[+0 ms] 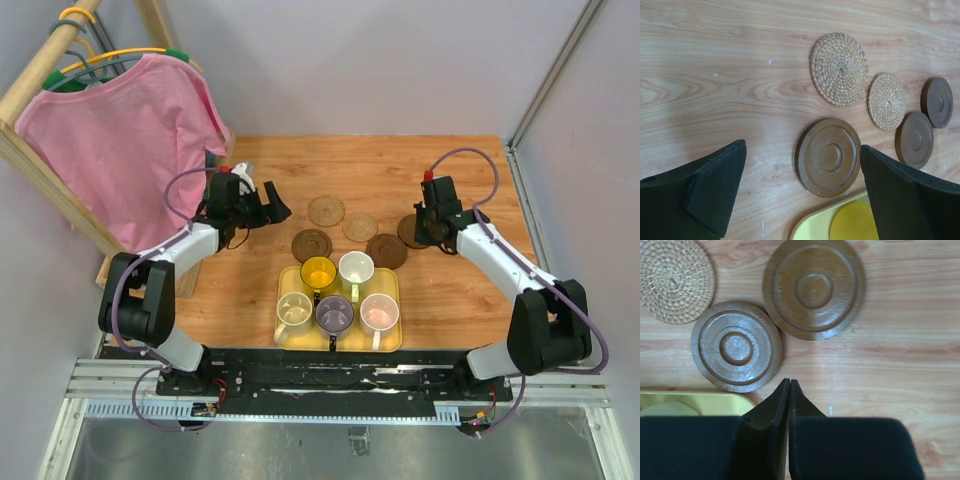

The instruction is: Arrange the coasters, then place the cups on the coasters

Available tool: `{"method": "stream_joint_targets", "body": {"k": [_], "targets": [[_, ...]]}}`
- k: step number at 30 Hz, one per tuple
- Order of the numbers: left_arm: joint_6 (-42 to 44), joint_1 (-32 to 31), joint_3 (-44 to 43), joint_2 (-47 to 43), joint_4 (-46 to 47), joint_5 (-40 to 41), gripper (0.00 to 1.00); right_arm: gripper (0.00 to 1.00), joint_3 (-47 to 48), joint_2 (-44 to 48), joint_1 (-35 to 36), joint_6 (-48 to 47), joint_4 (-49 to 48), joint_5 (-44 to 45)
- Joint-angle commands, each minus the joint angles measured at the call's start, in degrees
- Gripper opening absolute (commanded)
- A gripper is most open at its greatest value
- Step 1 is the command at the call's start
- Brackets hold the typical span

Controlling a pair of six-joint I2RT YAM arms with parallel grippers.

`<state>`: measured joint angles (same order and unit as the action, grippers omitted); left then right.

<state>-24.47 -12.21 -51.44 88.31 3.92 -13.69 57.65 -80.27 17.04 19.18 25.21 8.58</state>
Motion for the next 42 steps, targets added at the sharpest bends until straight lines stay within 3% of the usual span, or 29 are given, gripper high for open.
{"method": "stream_joint_targets", "body": {"k": [1, 3, 5, 6, 8, 9, 13, 20, 27, 42], "targets": [[1.90, -2.47, -0.77, 2.72, 2.37, -5.73, 1.00, 0.01, 1.85, -3.34, 0.63, 0.28, -4.04, -9.31], [3.99, -4.63, -1.04, 4.33, 1.26, -4.22, 0.97, 0.01, 1.85, -5.23, 0.66, 0.58, -5.49, -12.42], [4.98, -6.53, -1.38, 5.74, 0.86, -2.34, 0.88, 0.01, 1.81, -7.12, 0.70, 1.15, -6.82, -15.28], [4.96, -6.89, -1.31, 6.32, 1.19, -2.16, 0.77, 0.01, 1.89, -8.16, 0.71, 1.32, -7.38, -15.90], [4.32, -7.20, -1.21, 7.27, 2.19, -2.39, 0.43, 0.01, 2.17, -10.27, 0.72, 1.68, -8.33, -17.68], [4.06, -7.26, -1.21, 7.68, 2.54, -2.59, 0.31, 0.01, 2.43, -11.63, 0.72, 1.78, -8.79, -18.43], [4.25, -7.36, -1.96, 9.70, 2.58, -3.40, 0.03, 0.01, 3.04, -15.17, 0.74, 2.30, -10.19, -20.60], [3.75, -7.45, -2.02, 13.26, 3.59, -7.56, 0.00, 0.01, 4.76, -19.85, 0.72, 3.49, -10.45, -21.79], [3.13, -7.48, -2.81, 17.18, 3.65, -8.46, 0.01, 0.01, 7.11, -22.95, 0.73, 3.38, -8.25, -17.51], [2.46, -5.53, -9.63, 22.21, -5.28, 3.74, 0.00, 0.01, 18.20, -31.09, -3.50, 4.68, -1.38, -8.22]]}}
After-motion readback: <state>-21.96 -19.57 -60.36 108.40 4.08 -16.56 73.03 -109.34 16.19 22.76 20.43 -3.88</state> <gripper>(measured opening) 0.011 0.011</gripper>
